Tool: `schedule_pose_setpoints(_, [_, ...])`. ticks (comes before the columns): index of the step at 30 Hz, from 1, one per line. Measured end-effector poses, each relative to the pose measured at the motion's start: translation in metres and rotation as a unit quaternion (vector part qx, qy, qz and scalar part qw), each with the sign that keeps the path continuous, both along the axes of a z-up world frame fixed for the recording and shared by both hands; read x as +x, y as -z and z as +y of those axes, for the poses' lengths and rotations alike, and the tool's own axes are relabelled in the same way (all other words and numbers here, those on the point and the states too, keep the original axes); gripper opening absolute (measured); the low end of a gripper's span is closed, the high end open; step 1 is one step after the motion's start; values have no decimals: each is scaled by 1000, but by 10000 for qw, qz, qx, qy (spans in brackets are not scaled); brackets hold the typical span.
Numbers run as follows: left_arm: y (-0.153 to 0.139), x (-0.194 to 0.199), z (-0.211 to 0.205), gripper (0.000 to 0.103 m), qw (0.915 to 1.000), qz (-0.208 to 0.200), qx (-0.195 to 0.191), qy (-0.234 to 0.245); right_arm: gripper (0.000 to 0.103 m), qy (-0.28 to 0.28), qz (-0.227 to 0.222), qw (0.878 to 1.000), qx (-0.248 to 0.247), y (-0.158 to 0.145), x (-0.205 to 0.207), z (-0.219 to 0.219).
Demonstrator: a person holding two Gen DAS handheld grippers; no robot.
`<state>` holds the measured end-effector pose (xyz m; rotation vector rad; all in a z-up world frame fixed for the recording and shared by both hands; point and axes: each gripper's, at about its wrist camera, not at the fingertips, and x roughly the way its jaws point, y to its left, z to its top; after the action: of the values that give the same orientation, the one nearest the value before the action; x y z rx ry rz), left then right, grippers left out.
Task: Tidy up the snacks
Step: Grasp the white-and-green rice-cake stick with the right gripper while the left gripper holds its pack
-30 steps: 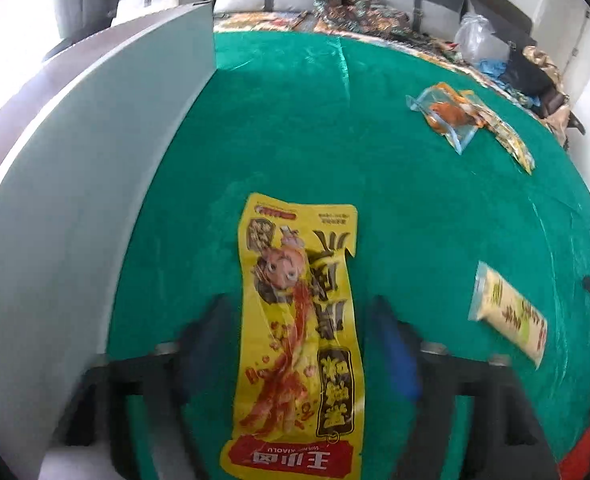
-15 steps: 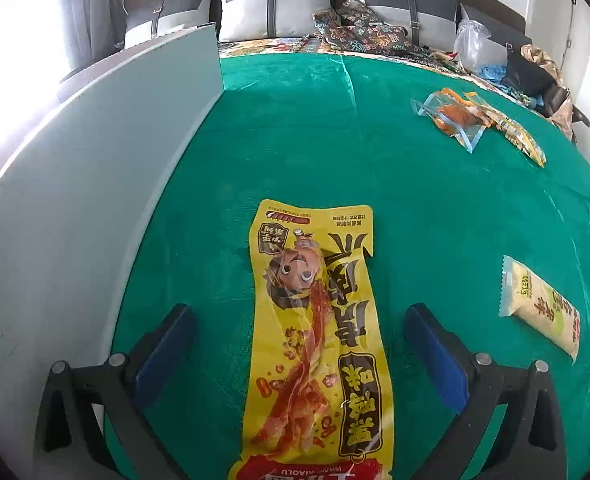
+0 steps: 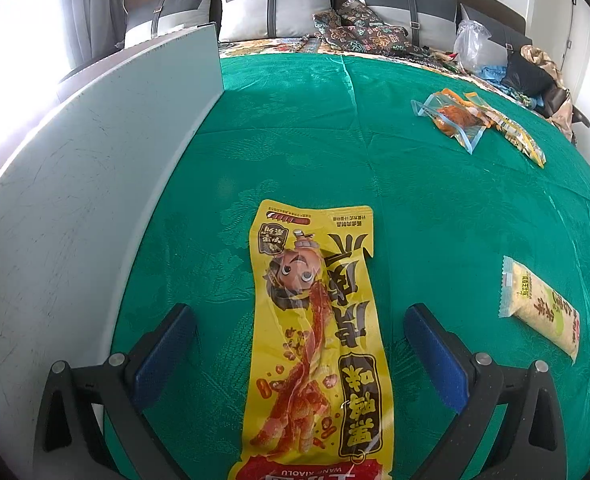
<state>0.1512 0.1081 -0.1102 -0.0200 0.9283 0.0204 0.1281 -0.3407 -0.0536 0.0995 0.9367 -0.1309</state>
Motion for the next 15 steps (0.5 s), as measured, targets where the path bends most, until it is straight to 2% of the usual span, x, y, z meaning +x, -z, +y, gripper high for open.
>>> schedule_pose_setpoints(15, [0,-1,0,103,10000,2,0,0,92,4,-2,10000,2,0,0,0])
